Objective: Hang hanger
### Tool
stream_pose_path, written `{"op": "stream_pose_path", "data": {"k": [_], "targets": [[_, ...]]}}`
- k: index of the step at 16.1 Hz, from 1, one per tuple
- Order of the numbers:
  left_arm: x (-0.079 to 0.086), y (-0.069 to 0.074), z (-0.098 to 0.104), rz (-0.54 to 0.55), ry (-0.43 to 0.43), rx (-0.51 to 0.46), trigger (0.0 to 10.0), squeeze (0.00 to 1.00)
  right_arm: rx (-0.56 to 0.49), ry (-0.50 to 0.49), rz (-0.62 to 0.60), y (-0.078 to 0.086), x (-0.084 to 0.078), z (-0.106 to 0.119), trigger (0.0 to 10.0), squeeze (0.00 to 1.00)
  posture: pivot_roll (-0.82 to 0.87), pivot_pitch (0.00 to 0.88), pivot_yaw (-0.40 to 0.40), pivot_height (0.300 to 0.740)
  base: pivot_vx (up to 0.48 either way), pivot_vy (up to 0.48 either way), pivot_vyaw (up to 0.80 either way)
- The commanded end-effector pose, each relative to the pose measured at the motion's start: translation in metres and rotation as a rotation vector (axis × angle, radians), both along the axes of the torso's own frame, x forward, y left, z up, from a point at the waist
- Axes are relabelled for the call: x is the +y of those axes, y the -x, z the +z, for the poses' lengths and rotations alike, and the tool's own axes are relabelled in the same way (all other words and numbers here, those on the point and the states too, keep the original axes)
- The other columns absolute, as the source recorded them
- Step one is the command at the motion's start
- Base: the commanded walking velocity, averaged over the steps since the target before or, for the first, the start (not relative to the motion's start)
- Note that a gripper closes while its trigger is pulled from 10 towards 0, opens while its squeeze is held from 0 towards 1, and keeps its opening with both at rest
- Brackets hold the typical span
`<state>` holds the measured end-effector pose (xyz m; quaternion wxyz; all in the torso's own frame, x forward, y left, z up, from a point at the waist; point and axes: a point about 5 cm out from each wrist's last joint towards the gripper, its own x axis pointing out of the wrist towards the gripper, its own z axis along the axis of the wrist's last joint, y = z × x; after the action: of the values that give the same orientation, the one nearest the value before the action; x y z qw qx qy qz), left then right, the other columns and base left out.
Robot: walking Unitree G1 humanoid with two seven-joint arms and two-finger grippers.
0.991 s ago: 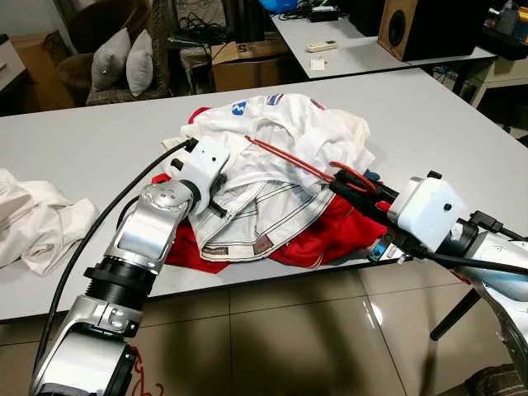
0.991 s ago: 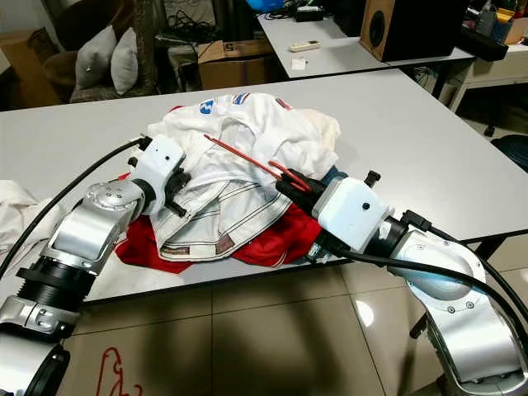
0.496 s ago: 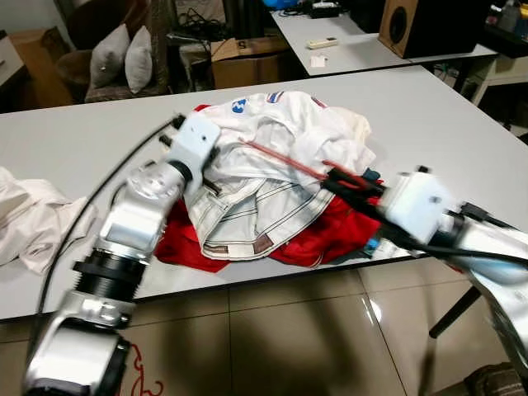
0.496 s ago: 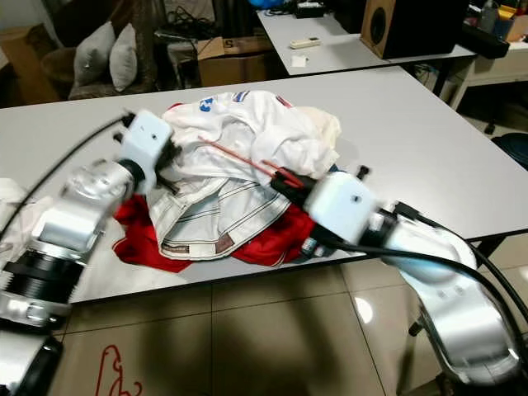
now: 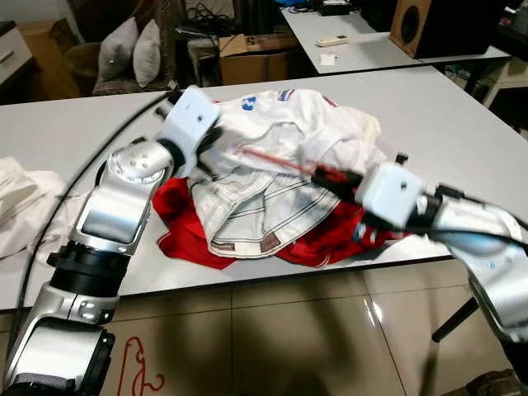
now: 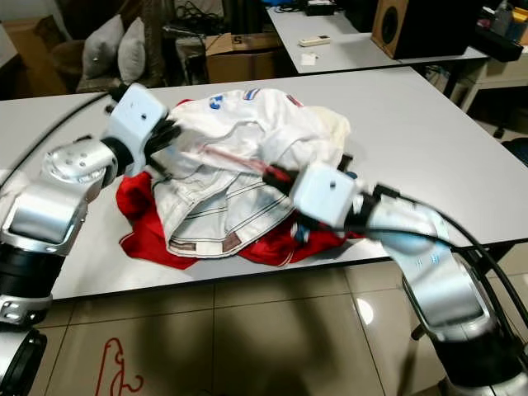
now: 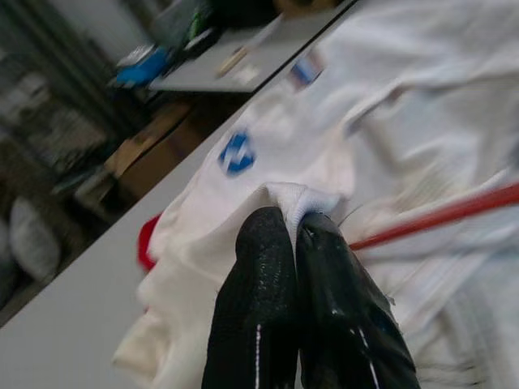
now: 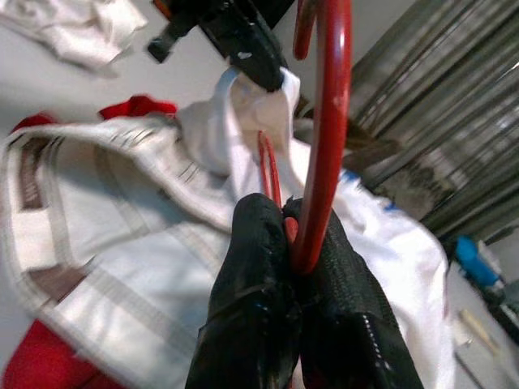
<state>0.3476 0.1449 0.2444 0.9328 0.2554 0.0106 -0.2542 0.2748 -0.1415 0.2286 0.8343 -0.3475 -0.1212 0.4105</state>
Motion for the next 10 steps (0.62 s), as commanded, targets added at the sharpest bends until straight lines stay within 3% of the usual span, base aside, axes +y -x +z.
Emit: {"op": "stream_pose_path", "data": {"k": [1,5,10], "targets": [[-0.005,0.003,0.009,-0.045,0.008,0.004,0.0,0.00,-0.023,0.005,0.017,-0.003,0.005,0.001,10.0,0.00,-0.03,0.000,0.071,0.740,0.000,0.000,0.00],[-0.024,0.009,0.017,-0.152,0.034,0.015,0.0,0.00,-0.026,-0.100,0.119,-0.009,0.023,0.005,10.0,0.00,-0.02,0.000,0.068,0.740,0.000,0.000,0.00],[-0.035,0.005,0.032,-0.229,0.047,-0.022,0.0,0.00,0.037,-0.085,0.209,-0.005,0.028,-0.007,10.0,0.00,-0.02,0.000,0.059,0.740,0.000,0.000,0.00]]}}
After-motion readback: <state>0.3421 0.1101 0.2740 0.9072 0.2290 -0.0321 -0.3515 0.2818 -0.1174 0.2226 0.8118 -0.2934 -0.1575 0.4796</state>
